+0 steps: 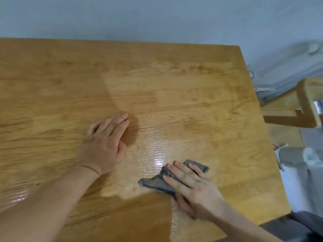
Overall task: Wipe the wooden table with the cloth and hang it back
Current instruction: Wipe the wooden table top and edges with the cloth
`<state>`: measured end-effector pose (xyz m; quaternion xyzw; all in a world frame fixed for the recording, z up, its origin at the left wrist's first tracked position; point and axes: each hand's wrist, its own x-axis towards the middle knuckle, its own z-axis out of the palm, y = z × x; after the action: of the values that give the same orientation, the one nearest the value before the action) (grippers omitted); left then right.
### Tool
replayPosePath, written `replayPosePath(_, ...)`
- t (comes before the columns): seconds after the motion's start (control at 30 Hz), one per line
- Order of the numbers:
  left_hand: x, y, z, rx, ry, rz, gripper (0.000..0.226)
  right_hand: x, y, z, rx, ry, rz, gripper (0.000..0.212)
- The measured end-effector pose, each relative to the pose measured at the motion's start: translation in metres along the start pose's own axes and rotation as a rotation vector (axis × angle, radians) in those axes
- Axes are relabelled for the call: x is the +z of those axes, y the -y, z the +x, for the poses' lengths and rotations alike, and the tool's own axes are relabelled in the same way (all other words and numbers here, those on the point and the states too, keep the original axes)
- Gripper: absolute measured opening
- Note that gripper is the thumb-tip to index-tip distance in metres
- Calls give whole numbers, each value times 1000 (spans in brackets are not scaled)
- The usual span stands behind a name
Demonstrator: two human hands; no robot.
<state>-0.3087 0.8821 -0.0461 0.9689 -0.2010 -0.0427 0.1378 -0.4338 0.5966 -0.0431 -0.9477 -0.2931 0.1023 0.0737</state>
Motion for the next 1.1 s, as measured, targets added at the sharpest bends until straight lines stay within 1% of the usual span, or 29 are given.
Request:
replayPosePath(0.1,0,-2,-1,-6,-8,1,54,-6,-21,30,-14,-45,-22,54)
replayPosePath(0.2,1,-3,-2,-6,-8,10,54,-17,-48,87,86,-96,-10,55)
replayPosePath(0.27,2,-3,-2,-9,-1,29,55,-29,-70,133,154,-95,-23,57)
replayPosePath(0.43,1,-4,0,-29,60,56,55,-59,-124,239,227,-78,-7,58)
replayPosePath(0.57,0,-5,-2,-50,53,30,55,-73,-162,318,429,-143,35,59)
replayPosePath(0.6,1,-6,-2,-45,42,34,55,-71,-163,324,442,-154,31,59)
replayPosePath(0.63,2,-8,0,-44,36,44,54,-68,-159,321,427,-161,23,59)
replayPosePath(0.7,2,-18,10,-108,23,50,45,-59,-139,288,335,-194,6,59)
replayPosePath(0.77,1,-32,36,-211,4,40,31,-45,-113,228,270,-197,25,57)
replayPosePath(0.83,2,-43,67,-266,-32,46,19,-30,-81,158,225,-161,42,54)
replayPosePath(0.93,13,-57,90,-295,-113,53,16,-14,-53,84,160,-141,45,55)
replayPosePath(1.0,21,-60,90,-292,-159,65,18,-13,-59,76,109,-125,39,56)
replayPosePath(1.1,22,-56,94,-269,-193,53,18,-25,-83,107,20,-88,34,55)
